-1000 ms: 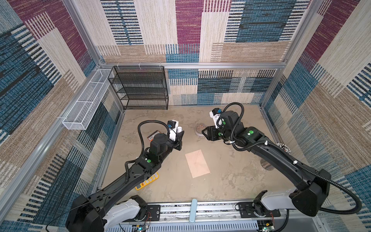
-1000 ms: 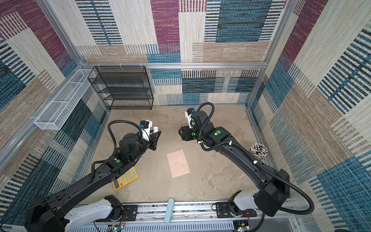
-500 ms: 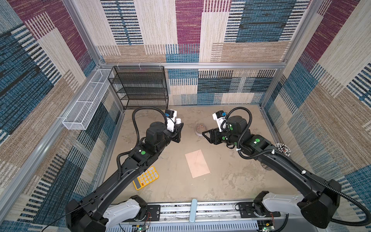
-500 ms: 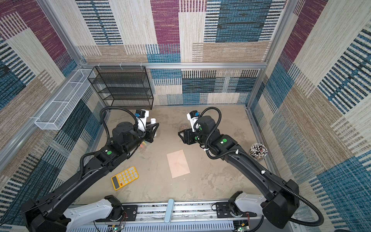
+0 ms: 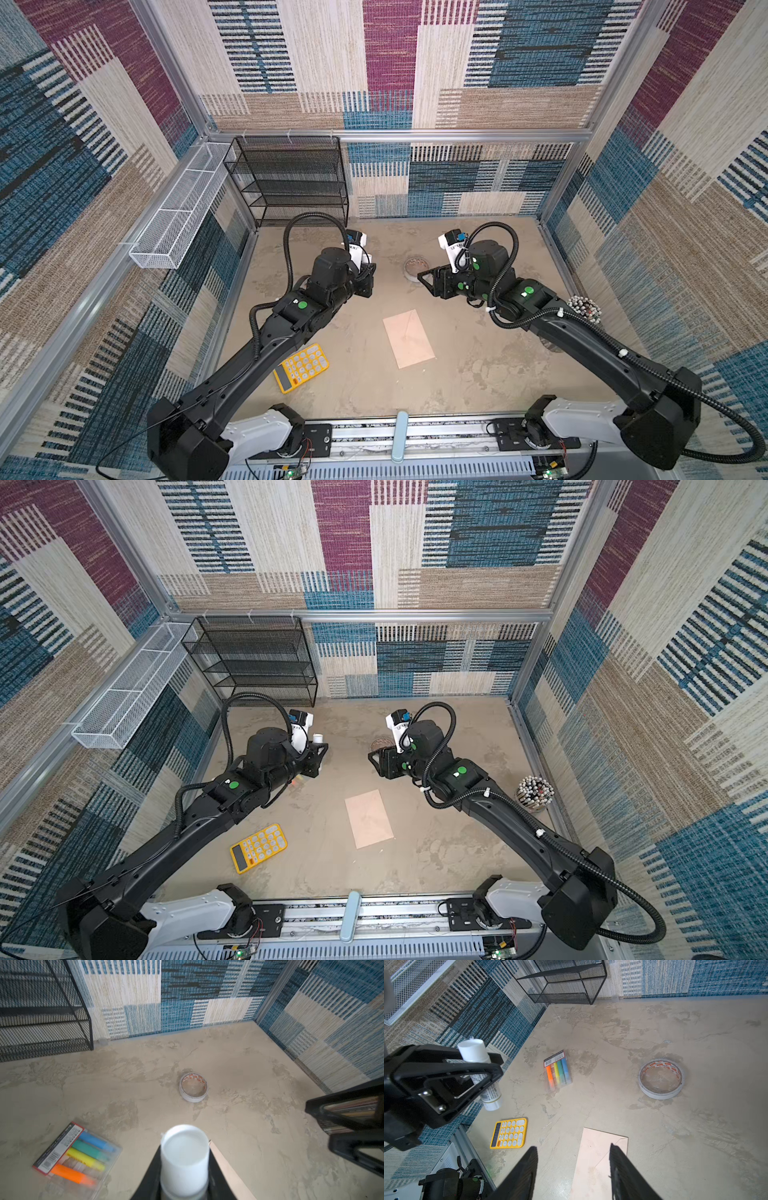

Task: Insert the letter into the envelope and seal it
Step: 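Lower the glue stick beside the pink envelope and open the left gripper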

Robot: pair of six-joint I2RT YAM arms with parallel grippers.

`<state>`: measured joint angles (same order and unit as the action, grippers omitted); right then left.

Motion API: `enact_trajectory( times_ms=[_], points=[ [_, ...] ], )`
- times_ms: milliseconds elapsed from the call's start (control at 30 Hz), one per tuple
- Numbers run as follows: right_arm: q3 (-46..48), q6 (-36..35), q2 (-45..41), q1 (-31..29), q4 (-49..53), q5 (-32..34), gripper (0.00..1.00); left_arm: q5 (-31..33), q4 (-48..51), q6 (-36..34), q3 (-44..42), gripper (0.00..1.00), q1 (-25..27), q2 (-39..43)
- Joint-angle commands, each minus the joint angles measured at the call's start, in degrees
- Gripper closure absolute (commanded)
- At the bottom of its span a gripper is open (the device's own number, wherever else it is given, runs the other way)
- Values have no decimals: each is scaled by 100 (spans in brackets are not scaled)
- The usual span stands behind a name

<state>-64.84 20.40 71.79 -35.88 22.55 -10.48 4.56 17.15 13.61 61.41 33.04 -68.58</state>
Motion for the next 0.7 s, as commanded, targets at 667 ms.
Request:
enact_trajectory(
  times_ms=[667],
  points=[
    [236,-58,114,11,-181,190,41,-463,1252,1569,-877,92,-88,-2129]
  ],
)
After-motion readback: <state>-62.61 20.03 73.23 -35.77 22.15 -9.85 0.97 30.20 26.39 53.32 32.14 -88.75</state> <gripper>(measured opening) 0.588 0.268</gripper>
